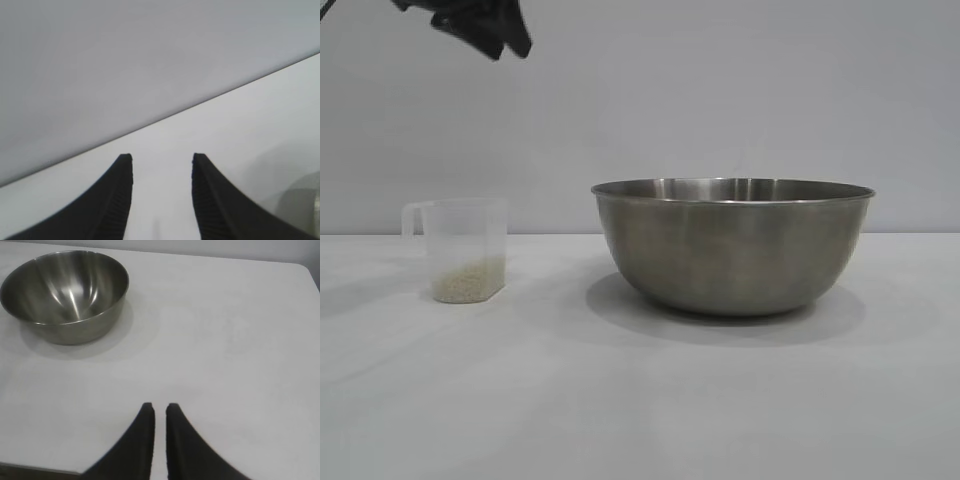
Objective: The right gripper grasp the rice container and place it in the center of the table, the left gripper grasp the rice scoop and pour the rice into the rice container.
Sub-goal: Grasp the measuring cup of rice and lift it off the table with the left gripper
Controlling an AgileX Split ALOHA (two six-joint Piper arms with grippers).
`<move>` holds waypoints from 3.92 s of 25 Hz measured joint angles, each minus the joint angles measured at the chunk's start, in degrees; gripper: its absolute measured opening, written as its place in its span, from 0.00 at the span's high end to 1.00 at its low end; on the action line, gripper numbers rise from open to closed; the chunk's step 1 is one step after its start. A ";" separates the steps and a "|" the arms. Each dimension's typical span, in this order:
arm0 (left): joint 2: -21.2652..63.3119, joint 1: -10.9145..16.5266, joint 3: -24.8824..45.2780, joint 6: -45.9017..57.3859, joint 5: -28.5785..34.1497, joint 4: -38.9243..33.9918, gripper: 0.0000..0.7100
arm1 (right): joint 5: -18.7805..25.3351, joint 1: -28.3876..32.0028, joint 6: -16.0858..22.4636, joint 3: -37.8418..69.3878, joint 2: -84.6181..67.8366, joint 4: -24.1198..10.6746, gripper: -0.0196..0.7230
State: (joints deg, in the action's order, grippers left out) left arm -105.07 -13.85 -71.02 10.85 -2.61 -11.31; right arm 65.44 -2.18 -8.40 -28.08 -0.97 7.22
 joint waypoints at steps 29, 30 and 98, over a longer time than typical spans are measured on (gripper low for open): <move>10.07 2.30 48.76 -8.69 -48.49 9.20 0.31 | 0.00 0.00 0.00 0.00 0.00 0.00 0.90; 9.46 2.30 48.99 -9.19 -48.88 10.16 0.25 | 0.00 0.00 0.00 0.00 0.00 0.00 0.90; -20.96 2.40 29.41 -12.94 -62.91 3.44 1.00 | 0.00 0.00 0.00 0.00 0.00 0.10 0.90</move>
State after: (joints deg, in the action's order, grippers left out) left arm -126.04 -11.45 -41.62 -2.09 -65.51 -7.87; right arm 65.44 -2.18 -8.40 -28.08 -0.97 7.32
